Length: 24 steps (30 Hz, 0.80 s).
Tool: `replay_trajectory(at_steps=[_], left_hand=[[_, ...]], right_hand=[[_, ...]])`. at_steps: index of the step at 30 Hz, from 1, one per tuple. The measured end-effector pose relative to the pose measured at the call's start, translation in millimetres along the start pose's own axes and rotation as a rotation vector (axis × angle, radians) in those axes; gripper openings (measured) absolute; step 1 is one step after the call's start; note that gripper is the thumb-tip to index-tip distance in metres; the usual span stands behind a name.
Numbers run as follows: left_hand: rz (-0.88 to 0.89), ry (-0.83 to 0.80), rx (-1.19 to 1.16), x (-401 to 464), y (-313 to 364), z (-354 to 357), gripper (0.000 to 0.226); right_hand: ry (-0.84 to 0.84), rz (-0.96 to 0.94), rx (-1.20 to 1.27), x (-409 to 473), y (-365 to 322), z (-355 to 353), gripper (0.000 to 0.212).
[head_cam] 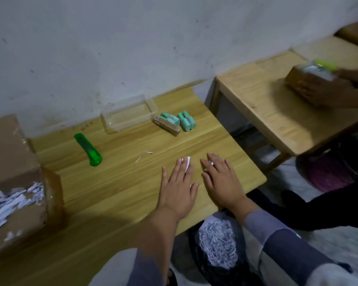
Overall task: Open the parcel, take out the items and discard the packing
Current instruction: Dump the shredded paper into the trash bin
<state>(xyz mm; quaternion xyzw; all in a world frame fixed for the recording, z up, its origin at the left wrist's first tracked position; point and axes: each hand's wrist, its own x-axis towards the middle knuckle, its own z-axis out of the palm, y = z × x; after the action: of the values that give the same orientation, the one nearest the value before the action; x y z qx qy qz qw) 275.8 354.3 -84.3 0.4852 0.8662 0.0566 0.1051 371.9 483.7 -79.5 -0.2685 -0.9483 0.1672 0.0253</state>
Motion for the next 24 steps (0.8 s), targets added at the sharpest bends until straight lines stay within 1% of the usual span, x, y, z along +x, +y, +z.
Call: replay_trajectory(at_steps=[2, 4, 7, 10, 13, 17, 20, 24], left_hand=[[0.045, -0.025, 0.0, 2.6, 10.3, 0.0, 0.073], [0.067, -0.037, -0.011, 6.0, 17.1, -1.5, 0.072], [0.046, -0.034, -0.065, 11.3, 20.1, -5.6, 0.063], [0.01, 0.024, -0.103, 11.9, 14.3, -17.6, 0.067], [-0.052, 0.091, -0.132, 7.5, -0.5, -27.7, 0.055], [-0.246, 0.166, -0.097, -7.0, -30.3, -32.6, 0.056], [-0.345, 0.127, -0.109, -13.3, -55.9, -34.2, 0.058], [-0.362, 0.055, -0.145, -7.3, -82.2, -37.3, 0.058]], right_hand=[[0.019, 0.034, 0.028, -7.4, 9.5, -2.3, 0.061], [0.021, 0.052, 0.051, -11.6, 14.6, -4.2, 0.052], [0.014, 0.061, 0.099, -12.0, 12.9, -5.6, 0.045], [-0.01, 0.07, 0.149, -7.2, 2.3, -7.0, 0.042], [-0.035, 0.044, 0.17, 1.9, -12.4, -9.3, 0.04], [-0.011, -0.04, 0.114, 20.6, -40.5, -13.6, 0.037], [-0.047, -0.116, 0.052, 35.7, -61.8, -10.7, 0.038], [-0.094, -0.145, -0.092, 45.8, -73.7, -2.6, 0.043]])
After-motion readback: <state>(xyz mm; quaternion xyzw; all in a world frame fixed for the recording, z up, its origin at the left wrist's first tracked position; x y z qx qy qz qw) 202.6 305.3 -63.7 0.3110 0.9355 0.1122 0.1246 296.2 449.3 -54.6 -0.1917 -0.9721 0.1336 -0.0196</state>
